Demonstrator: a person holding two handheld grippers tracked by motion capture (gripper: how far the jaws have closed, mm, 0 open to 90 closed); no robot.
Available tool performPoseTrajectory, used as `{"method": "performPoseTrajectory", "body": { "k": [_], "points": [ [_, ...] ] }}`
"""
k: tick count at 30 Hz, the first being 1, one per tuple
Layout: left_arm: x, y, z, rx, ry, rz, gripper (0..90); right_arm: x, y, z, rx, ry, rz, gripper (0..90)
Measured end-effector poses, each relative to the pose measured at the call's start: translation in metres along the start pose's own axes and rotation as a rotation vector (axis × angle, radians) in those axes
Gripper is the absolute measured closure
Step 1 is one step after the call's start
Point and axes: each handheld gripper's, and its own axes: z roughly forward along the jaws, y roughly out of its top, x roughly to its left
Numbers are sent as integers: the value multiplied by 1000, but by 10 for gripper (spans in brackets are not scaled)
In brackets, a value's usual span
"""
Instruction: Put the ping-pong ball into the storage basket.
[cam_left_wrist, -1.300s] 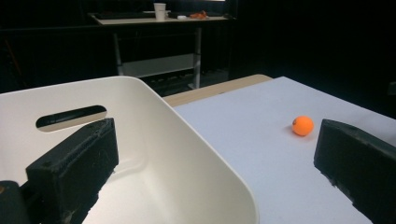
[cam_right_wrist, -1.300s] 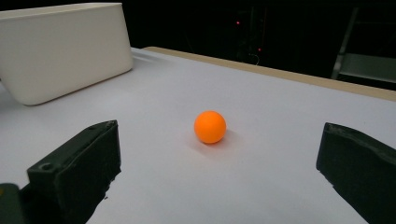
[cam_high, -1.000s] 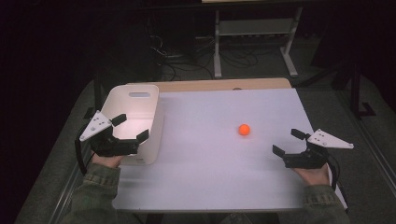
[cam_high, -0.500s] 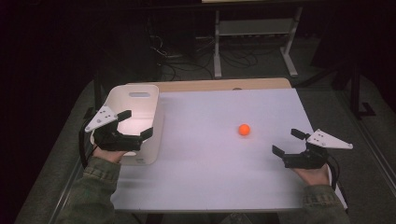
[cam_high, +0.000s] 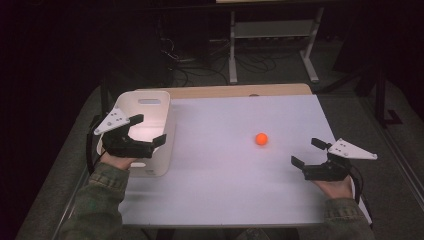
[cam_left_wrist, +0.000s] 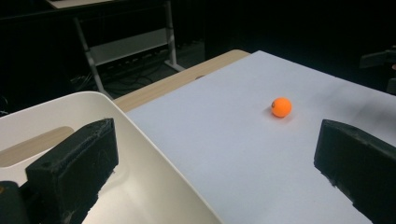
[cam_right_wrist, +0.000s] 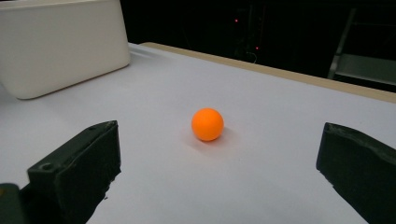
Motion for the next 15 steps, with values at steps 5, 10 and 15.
{"method": "performPoseTrajectory", "body": {
  "k": [5,10,15],
  "points": [
    [0,5,4,21,-16,15,0,0,0,0,-1,0,0,0],
    [-3,10,10,46,-30,37,0,0,0,0,0,3,0,0],
    [-8,20,16,76,-59,71,0,1,1,0,3,6,2,0]
  ]
}}
